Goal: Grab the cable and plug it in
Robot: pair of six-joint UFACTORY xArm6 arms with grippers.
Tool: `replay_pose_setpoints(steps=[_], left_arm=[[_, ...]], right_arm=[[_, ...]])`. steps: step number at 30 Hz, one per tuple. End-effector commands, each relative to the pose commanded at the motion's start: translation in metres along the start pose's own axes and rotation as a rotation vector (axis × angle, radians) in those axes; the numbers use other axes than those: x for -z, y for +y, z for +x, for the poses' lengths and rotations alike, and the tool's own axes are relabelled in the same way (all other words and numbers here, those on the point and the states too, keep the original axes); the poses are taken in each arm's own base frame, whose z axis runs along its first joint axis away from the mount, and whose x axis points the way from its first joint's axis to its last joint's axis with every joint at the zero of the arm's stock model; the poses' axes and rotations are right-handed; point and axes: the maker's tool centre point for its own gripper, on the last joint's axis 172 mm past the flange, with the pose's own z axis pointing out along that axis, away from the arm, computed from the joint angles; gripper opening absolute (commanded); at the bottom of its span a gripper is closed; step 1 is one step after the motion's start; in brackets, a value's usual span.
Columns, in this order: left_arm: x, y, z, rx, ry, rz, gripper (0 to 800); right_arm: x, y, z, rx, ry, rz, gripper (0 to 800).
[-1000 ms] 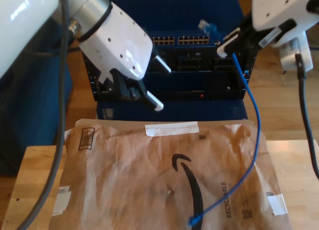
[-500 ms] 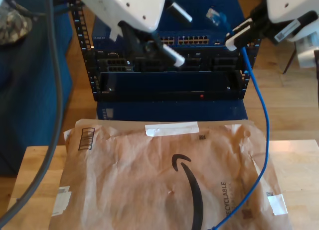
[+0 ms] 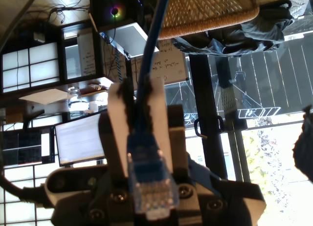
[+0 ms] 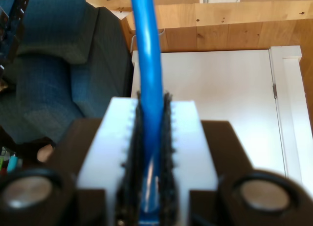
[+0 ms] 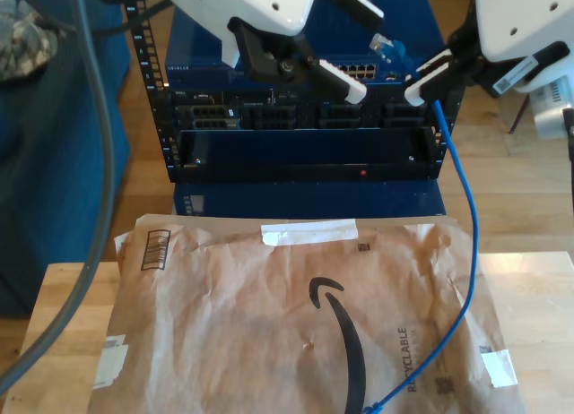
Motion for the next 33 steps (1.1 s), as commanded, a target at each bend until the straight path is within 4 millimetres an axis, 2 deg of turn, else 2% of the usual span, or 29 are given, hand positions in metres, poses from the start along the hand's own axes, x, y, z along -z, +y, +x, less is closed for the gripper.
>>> replay_pose_setpoints(steps=[4,9,13,23,33], left_arm=[[0.007,-0.005,-0.007,0.041,-0.054,0.016,791],[0.008,-0.010,-0.007,0.073,-0.063,0.038,790],[0.005,-0.016,-0.004,0.085,-0.067,0.073,790],[0.005,-0.015,-0.004,0.082,-0.066,0.070,739],[0.005,-0.014,-0.004,0.077,-0.066,0.067,736]], right_arm=[[0.001,-0.006,0.000,0.001,-0.001,0.024,9],[-0.003,-0.020,0.003,-0.019,-0.019,0.062,8],[-0.004,-0.020,0.001,-0.020,-0.021,0.060,8],[-0.004,-0.019,-0.001,-0.021,-0.024,0.059,8],[-0.008,-0.017,-0.001,-0.020,-0.021,0.049,8]])
